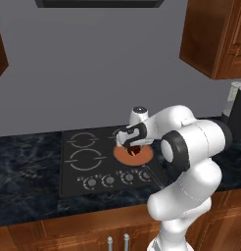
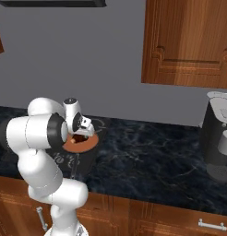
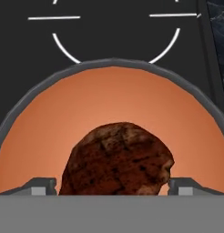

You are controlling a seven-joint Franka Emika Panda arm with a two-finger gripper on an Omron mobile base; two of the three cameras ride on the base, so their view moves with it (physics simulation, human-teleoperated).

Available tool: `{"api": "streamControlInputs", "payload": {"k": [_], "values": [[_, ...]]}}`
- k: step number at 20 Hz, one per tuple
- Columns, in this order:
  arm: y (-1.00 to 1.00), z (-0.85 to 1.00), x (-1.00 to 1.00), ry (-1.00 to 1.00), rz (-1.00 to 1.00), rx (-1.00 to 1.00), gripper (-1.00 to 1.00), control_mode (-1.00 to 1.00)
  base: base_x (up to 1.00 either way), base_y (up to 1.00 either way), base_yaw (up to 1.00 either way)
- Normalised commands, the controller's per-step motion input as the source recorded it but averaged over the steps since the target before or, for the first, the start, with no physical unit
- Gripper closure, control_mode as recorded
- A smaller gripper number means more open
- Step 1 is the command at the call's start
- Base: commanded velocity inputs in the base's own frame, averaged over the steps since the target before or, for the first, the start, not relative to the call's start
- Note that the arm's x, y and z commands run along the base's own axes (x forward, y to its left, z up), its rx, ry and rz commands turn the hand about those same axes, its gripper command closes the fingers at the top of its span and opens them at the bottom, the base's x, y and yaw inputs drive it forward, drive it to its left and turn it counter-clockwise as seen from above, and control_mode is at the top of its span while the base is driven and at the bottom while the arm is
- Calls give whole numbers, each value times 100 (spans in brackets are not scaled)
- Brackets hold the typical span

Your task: Retrieve the steak from the fridge and place it on the saucepan with marinade on the stove.

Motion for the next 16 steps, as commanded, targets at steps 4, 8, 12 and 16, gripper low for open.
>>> {"api": "streamControlInputs", "payload": {"k": [4, 8, 12, 16], "values": [[0, 15, -2, 0, 0, 0, -100, -100, 0, 0, 0], [0, 45, -23, -2, 0, 0, -100, -100, 0, 0, 0], [-6, 50, -60, -10, 0, 0, -100, -100, 0, 0, 0], [-12, 58, -72, -12, 0, 0, -100, -100, 0, 0, 0]]}}
